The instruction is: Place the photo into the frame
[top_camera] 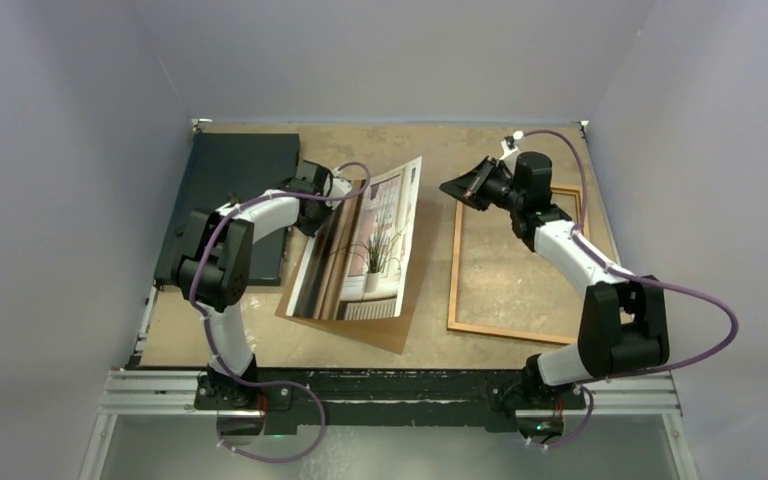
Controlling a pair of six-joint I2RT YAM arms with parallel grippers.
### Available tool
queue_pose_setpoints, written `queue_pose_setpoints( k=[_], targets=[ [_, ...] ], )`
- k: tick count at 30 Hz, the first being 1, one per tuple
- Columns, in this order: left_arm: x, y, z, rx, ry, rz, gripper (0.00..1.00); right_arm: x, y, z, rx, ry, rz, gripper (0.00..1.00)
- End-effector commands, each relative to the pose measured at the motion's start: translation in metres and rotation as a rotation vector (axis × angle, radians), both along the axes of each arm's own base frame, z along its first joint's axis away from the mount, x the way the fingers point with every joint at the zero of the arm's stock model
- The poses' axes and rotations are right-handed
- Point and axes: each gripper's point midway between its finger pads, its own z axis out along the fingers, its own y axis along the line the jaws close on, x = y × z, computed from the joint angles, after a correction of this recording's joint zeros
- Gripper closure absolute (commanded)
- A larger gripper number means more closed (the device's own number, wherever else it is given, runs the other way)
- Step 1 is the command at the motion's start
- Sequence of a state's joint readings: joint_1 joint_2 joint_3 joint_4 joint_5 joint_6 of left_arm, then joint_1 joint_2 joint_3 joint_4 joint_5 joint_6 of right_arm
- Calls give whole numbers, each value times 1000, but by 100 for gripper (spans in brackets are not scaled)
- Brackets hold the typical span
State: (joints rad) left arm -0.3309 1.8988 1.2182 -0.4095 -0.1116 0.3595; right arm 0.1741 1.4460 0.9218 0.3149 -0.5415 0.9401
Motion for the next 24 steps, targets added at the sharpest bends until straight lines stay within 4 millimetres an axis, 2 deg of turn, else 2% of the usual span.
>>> queue_pose_setpoints(
  k=[1,8,12,13,16,19,21,24],
  targets=[
    [-20,-7,-28,-2,85,-31,89,5,-15,38,-56,-83,-22,100],
    [-15,-13,-20,-31,68,-29,77,14,-72,86,-224,-136,-193,100],
    [-19,-18,-24,-33,80,-42,76,11,-95,125,-296,-205,-278,100],
    [-21,-20,-26,-31,85,-47,77,10,-99,140,-310,-233,-296,100],
    [-24,-22,-29,-35,93,-53,77,8,-105,167,-332,-281,-326,100],
    [-22,-24,-23,-46,84,-48,76,5,-107,184,-339,-305,-335,100],
    [-18,-26,-14,-56,74,-44,72,3,-108,192,-345,-317,-339,100],
    [-9,-29,6,-71,36,-35,61,0,-112,200,-364,-326,-354,100]
  ],
)
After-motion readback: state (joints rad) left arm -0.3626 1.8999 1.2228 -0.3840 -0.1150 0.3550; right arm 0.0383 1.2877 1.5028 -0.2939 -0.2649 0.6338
